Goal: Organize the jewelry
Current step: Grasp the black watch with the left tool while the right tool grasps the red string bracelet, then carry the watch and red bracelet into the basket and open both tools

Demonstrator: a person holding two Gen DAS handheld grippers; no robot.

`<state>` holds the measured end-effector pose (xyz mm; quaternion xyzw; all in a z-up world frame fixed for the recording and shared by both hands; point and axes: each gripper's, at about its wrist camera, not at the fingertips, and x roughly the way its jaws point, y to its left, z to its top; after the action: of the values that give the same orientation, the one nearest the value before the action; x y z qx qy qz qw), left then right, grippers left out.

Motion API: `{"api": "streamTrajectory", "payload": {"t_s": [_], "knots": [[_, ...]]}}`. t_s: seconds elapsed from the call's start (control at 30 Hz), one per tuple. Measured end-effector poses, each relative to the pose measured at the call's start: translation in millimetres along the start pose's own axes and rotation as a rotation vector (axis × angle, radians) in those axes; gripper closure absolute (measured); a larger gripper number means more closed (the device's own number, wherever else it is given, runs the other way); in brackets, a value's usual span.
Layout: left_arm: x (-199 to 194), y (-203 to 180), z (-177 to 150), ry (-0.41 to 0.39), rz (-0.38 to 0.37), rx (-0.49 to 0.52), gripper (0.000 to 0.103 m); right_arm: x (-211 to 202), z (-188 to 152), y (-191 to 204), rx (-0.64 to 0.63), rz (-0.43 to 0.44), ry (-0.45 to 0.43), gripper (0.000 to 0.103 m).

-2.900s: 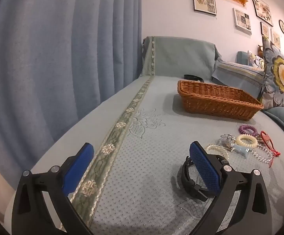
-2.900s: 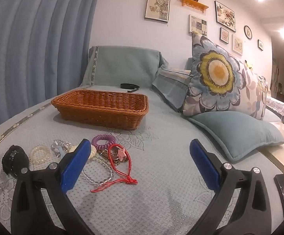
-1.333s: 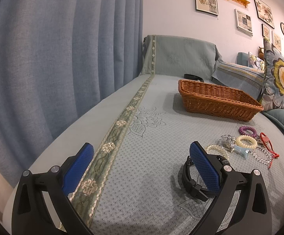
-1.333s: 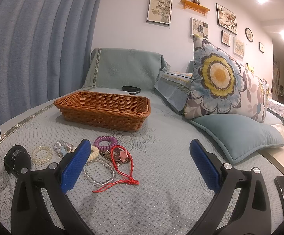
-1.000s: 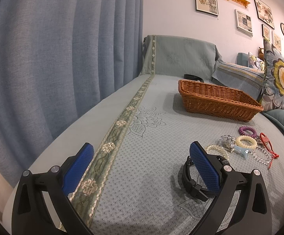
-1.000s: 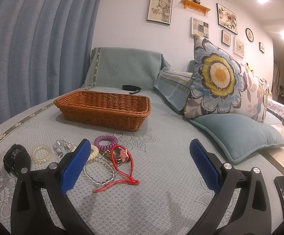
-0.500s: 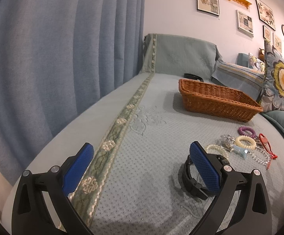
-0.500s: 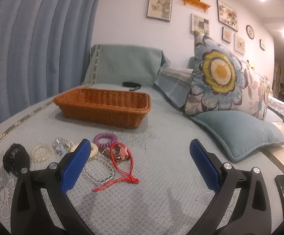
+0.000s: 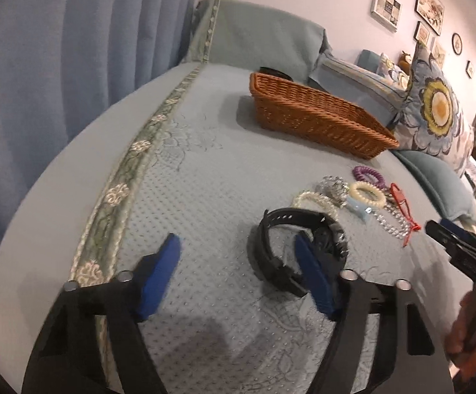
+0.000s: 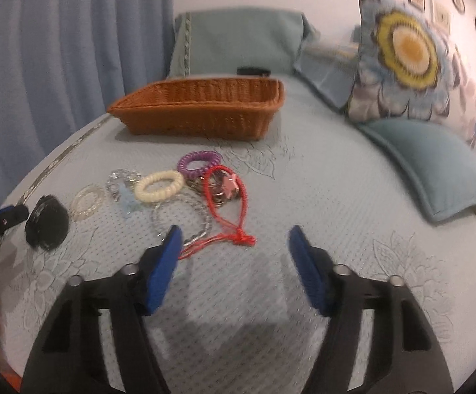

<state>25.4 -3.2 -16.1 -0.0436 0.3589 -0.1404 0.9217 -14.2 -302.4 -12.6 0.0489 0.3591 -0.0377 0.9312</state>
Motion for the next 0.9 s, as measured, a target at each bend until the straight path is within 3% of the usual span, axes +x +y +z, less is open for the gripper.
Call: {"api": "streamTrajectory", "payload": {"t_s": [0.1, 0.27, 0.33, 0.47, 0.57, 0.6, 0.67, 0.9], "knots": [[6.8, -6.4, 6.2, 0.034, -0.013, 0.027, 0.048, 18.1, 11.8, -4.7, -0.007, -0.006, 0.055, 0.045], [18.8, -14.5, 11.0, 0.070, -0.019, 0.041, 0.051, 47.4, 22.2, -7.4, -0.007, 0.021, 0.142, 0.066], [24.3, -16.3, 10.4, 0.089, -0.014, 0.040, 0.053, 53.4, 25.7, -5.1, -0.013, 0.012, 0.152, 0.068], [30.2, -13.4, 7.9, 0.108, -0.008, 0.028, 0.060, 58.3, 29.7, 0.1, -0.035, 0.023, 0.154, 0.087], [31.6, -11.3, 8.0, 0.102, 0.001, 0.022, 0.074, 56.1, 28.3, 3.3, -0.046, 0.043, 0.149, 0.098], [31.7, -11.3, 9.2, 0.102, -0.015, 0.022, 0.083, 55.5, 28.4, 2.7, -0.045, 0.047, 0.147, 0.098], [31.7, -11.7, 9.0, 0.104, -0.044, 0.017, 0.090, 50.4, 27.8, 0.6, -0.035, 0.060, 0.132, 0.100], [20.5, -15.9, 10.9, 0.050, -0.048, 0.033, 0.095, 20.9, 35.3, -2.3, -0.033, 0.077, 0.042, 0.100]]}}
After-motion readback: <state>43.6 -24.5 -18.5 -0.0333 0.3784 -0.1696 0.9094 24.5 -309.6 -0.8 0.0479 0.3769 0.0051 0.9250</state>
